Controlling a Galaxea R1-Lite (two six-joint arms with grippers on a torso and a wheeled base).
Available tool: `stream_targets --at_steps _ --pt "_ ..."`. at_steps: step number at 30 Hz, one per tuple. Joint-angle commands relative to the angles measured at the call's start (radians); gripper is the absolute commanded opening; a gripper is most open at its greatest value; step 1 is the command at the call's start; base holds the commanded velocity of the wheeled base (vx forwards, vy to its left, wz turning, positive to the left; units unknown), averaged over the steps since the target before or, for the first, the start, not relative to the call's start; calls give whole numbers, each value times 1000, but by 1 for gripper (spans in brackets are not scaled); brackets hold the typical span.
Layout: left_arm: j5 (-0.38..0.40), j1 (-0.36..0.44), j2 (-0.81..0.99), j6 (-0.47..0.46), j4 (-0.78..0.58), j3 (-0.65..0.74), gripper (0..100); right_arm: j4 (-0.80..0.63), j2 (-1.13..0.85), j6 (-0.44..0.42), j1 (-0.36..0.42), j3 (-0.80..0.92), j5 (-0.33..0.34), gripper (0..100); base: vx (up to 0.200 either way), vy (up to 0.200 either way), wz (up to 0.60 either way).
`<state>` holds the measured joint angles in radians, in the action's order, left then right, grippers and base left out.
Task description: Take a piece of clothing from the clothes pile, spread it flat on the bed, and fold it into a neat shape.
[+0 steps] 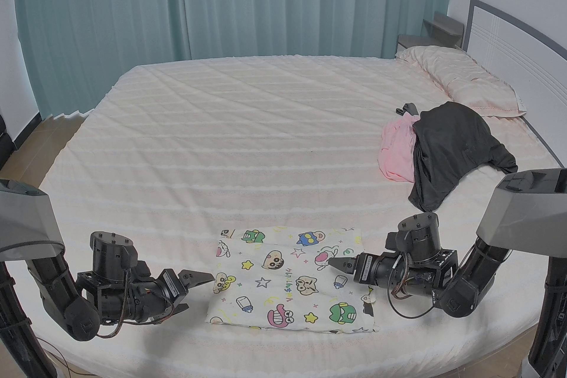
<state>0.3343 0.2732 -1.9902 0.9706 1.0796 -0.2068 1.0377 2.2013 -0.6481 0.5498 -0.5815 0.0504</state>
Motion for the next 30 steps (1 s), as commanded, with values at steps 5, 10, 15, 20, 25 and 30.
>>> stream_targets --at_steps 5,10,15,20,25,30 --pt "0 0 -2 0 0 0 100 9 48 -48 -34 -41 0 100 0 0 0" --pt "0 0 -2 0 0 0 100 2 60 -67 -34 -89 0 100 0 0 0" --pt "0 0 -4 0 0 -2 100 2 78 -67 -36 -115 0 100 0 0 0" --pt "0 0 -4 0 0 0 100 2 118 -67 -44 -146 -4 100 0 0 0" --pt "0 0 -4 0 0 -2 100 5 129 -97 -59 -153 -11 0 0 0 0" --pt "0 0 -4 0 0 0 100 13 121 -117 -79 -150 -11 0 0 0 0"
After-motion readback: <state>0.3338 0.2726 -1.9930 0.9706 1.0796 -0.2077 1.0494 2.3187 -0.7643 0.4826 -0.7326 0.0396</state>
